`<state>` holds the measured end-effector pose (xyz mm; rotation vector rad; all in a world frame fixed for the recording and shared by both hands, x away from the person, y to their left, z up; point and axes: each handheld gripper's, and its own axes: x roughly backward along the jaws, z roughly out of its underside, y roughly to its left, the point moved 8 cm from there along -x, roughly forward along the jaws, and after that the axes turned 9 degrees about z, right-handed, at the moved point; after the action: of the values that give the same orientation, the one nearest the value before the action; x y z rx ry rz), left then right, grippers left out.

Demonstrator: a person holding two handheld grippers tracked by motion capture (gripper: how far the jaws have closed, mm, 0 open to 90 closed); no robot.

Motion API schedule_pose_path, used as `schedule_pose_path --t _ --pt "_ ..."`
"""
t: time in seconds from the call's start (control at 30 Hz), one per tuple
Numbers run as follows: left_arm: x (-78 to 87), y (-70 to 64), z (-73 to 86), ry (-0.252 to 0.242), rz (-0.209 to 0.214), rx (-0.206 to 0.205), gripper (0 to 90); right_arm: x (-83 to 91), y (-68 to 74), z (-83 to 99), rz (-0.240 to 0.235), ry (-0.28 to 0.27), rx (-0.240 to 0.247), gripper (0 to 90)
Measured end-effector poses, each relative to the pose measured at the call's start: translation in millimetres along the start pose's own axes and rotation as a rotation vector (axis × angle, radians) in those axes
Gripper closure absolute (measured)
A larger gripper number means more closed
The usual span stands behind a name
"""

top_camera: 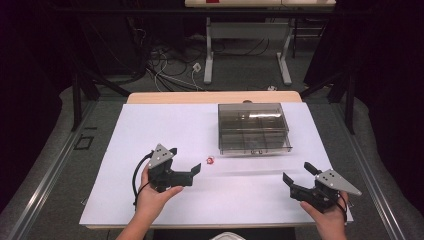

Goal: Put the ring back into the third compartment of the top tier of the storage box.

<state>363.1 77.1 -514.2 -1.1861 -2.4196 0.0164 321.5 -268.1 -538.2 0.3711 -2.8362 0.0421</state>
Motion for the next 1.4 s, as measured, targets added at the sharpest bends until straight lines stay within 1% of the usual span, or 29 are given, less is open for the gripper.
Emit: schedule_pose_path --t 0.1,0.23,0.37,0.5,0.57,0.7,0.73,0.83,0.87,1.0,1.07,1.27,1.4 --pt "-7.9 -0.7 -4.9 0.008 0.003 -0.012 1.4 0.2 -0.2 0.5 -0.004 0.004 0.003 15.0" --pt "-16.8 -2.7 -11.5 0.012 0.013 -0.018 2.3 0.3 -0.3 0.8 -0.004 0.007 0.005 15.1" --pt "-25.6 -2.3 -16.5 0.013 0.019 -0.010 4.1 0.1 0.6 1.2 -0.012 0.010 0.007 15.1" --pt "-33.6 0.8 -19.7 0.014 0.020 0.006 6.1 -0.1 -0.2 0.9 -0.008 0.007 0.007 15.1" --pt "-37.2 3.7 -20.2 0.018 0.012 0.007 6.9 -0.1 -0.4 1.1 -0.008 0.008 0.004 15.0" --pt "-44.3 8.8 -19.1 0.020 0.003 0.020 9.7 -0.6 -0.3 1.0 -0.011 0.005 0.003 15.1" --pt "-46.1 10.1 -18.9 0.017 0.000 0.026 11.8 -0.8 0.2 1.1 -0.017 0.005 0.003 15.1" --pt "-51.2 14.2 -17.9 0.018 -0.013 0.031 13.6 -0.7 0.8 1.4 -0.016 0.007 -0.004 15.1" --pt "-53.3 15.3 -17.5 0.017 -0.019 0.039 14.6 -0.4 1.0 1.6 -0.018 0.011 -0.005 15.1" --pt "-61.1 20.5 -15.1 0.023 -0.033 0.054 15.8 -0.7 0.3 1.7 -0.017 0.011 0.000 15.1" --pt "-64.8 22.8 -14.0 0.029 -0.038 0.063 16.0 -0.3 -0.2 2.5 -0.014 0.019 0.000 15.1" --pt "-74.7 29.7 -9.9 0.047 -0.055 0.081 17.8 -0.5 -0.8 2.5 -0.018 0.019 -0.003 15.1" --pt "-80.2 32.7 -5.2 0.075 -0.066 0.087 19.7 -0.3 -0.8 2.7 -0.022 0.021 0.001 15.1"
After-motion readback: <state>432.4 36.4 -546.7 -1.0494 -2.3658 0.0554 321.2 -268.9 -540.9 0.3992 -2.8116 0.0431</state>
